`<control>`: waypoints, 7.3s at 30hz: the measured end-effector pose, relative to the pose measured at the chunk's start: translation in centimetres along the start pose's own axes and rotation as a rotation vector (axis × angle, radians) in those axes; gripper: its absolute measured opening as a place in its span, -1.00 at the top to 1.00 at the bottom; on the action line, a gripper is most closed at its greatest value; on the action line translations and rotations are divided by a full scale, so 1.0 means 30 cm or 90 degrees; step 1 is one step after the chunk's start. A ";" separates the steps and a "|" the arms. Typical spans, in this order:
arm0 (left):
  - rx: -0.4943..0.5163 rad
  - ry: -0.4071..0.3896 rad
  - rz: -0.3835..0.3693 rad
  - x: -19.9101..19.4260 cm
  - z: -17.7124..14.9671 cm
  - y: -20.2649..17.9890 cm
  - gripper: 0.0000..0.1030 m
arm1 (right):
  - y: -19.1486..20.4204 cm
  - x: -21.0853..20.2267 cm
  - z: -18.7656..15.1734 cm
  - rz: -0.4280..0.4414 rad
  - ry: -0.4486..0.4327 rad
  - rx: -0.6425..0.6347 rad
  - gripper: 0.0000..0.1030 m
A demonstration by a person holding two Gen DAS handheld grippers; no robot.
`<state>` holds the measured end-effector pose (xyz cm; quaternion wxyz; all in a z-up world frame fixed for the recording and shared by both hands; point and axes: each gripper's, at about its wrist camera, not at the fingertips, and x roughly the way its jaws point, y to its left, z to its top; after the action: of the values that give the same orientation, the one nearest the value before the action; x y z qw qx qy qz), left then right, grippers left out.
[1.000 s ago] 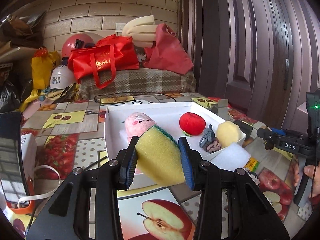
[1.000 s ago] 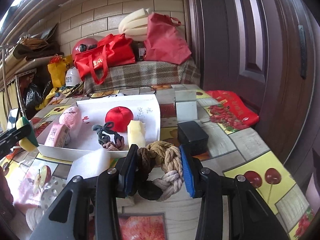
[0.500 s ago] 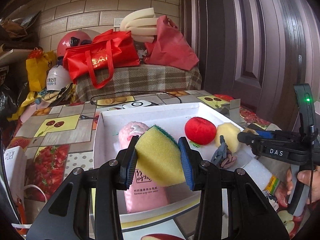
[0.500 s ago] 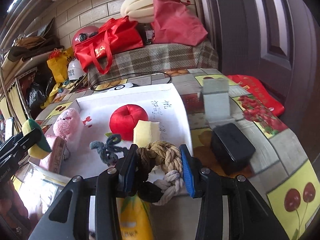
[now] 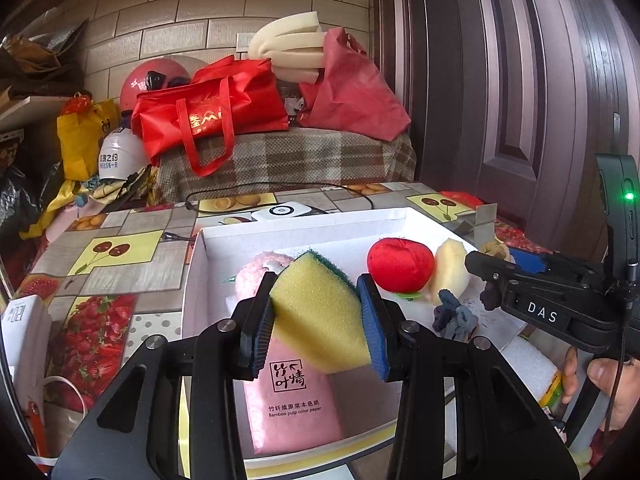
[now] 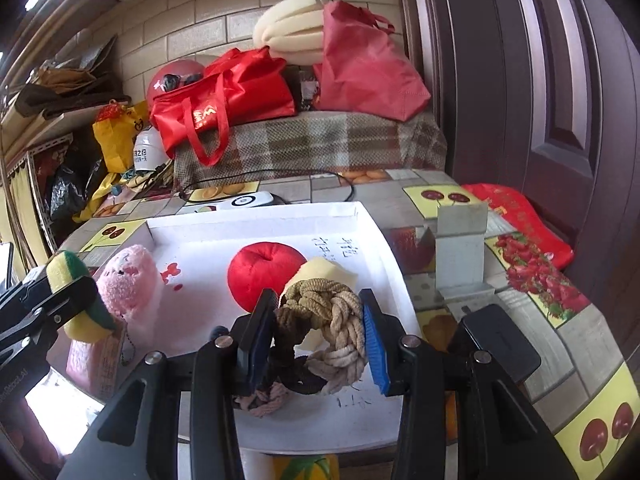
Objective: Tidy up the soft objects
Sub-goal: 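Lower the yellow sponge into the box with the left gripper while the right drops the rope knot, then grasp the white face mask with the left gripper while the right grasps the yellow tissue pack, then place the white mask in the box with the left gripper while the right places the tissue pack, then grasp the cow-print cloth on the table with the right gripper, then grasp the white foam block with the left gripper while the right lifts the cow-print cloth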
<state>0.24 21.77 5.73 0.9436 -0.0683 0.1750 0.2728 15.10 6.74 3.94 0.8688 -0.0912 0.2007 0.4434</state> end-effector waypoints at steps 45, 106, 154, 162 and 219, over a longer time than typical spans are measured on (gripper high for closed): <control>0.008 0.003 -0.071 -0.106 -0.035 0.023 -1.00 | -0.075 -0.141 -0.037 0.014 -0.061 0.006 -1.00; 0.051 -0.050 -0.009 -0.259 -0.095 -0.005 0.26 | -0.101 -0.293 -0.141 -0.002 -0.041 -0.006 0.05; 0.024 -0.005 -0.121 -0.125 -0.039 0.002 -0.99 | -0.106 -0.035 -0.024 -0.005 0.012 0.073 -1.00; 0.122 0.112 -0.293 -0.217 -0.115 -0.058 -0.99 | -0.211 -0.181 -0.152 0.118 0.083 0.131 -1.00; 0.238 0.202 -0.234 -0.183 -0.193 -0.324 -0.05 | -0.228 -0.242 -0.223 0.123 0.176 0.104 0.08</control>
<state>-0.56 9.59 2.70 0.9342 0.0345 0.3520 0.0464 15.01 -4.87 0.88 0.7909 -0.0606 0.3615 0.4901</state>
